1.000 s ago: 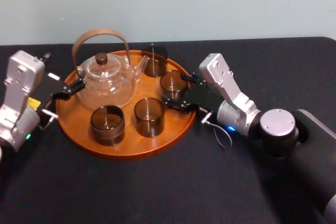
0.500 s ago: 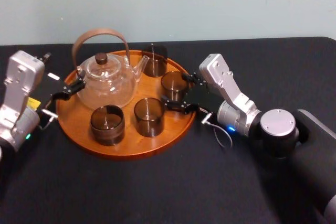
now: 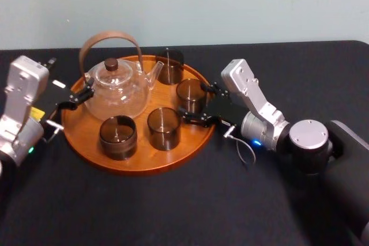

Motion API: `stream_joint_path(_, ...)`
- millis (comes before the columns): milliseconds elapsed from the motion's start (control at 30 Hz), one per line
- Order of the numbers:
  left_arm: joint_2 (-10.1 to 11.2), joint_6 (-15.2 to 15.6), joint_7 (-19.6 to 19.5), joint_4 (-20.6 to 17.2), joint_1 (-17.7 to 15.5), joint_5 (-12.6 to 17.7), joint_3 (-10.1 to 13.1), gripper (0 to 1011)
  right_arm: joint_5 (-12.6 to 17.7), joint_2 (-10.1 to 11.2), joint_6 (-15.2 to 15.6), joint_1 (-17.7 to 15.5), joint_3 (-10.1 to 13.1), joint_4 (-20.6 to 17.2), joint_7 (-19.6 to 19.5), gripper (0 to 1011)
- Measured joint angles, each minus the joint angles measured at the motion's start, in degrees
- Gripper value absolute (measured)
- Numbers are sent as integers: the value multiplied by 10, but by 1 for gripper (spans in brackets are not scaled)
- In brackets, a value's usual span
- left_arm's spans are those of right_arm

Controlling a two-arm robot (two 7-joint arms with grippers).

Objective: Pick up the glass from the table and place it on the tray.

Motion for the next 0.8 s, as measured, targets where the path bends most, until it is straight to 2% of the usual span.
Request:
stream_joint_path(500, 0, 0, 0, 0, 0, 0, 0, 1010, 3, 17, 22, -19, 5, -28, -5, 1002)
stream_joint_path(800, 0, 0, 0, 0, 0, 0, 0, 1010, 6, 35, 35, -43, 9, -66, -6, 1002)
